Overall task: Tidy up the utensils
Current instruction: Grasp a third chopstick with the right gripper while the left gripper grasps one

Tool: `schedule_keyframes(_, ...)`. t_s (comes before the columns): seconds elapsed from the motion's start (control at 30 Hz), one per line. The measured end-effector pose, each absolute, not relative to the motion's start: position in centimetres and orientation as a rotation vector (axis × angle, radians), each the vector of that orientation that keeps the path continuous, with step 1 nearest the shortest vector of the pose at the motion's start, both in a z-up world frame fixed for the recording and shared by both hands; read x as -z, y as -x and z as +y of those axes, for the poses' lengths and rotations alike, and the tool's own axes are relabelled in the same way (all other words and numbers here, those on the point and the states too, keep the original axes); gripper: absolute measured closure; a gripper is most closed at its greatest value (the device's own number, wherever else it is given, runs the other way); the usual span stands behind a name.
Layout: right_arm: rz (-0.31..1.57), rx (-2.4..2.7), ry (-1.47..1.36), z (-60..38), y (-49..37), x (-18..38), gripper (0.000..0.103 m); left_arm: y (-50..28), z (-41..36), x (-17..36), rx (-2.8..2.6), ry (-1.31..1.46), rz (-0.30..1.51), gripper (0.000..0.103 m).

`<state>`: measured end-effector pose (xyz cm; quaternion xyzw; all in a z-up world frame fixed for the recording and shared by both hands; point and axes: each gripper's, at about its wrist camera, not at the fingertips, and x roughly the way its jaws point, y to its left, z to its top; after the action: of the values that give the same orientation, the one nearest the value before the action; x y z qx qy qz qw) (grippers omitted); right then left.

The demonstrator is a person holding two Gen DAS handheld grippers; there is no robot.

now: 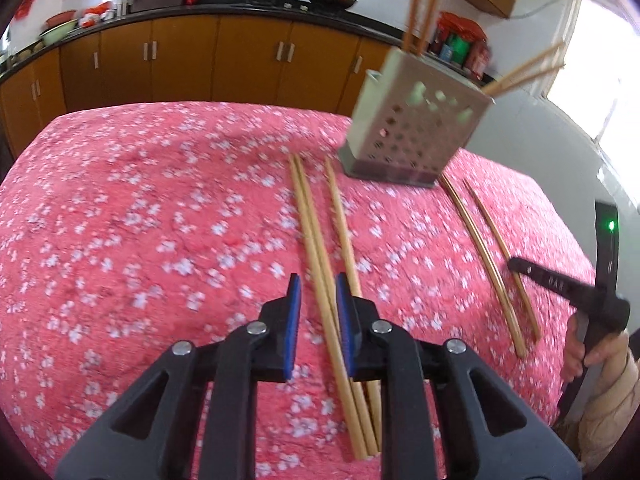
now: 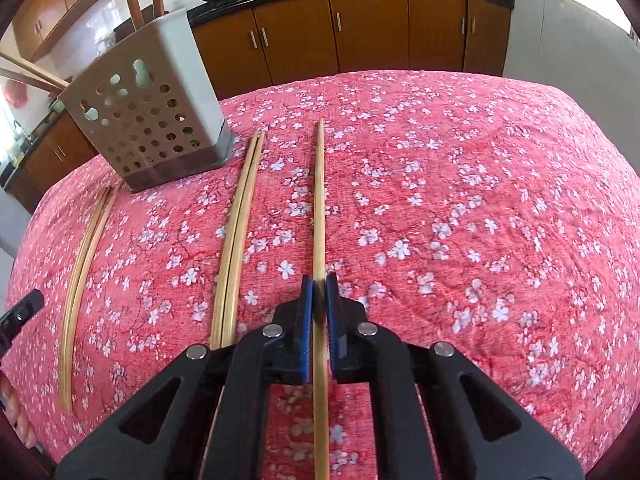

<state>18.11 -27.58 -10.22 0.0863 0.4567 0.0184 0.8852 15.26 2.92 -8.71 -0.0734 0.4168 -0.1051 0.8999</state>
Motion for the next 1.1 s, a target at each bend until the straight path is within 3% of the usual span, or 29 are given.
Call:
schedule_keyframes(0.6, 0.934, -0.063, -0.105, -26.5, -16.7, 10.0, 0.095, -16.1, 0.9, 11.0, 0.149, 0.023, 0.938, 0.092)
schedule_keyframes(1.1, 0.884, 0.008, -0.129, -28.5, -19.4, 10.2, 0.095, -20.4, 8.6, 11.4, -0.019, 0.136, 0.898, 0.092)
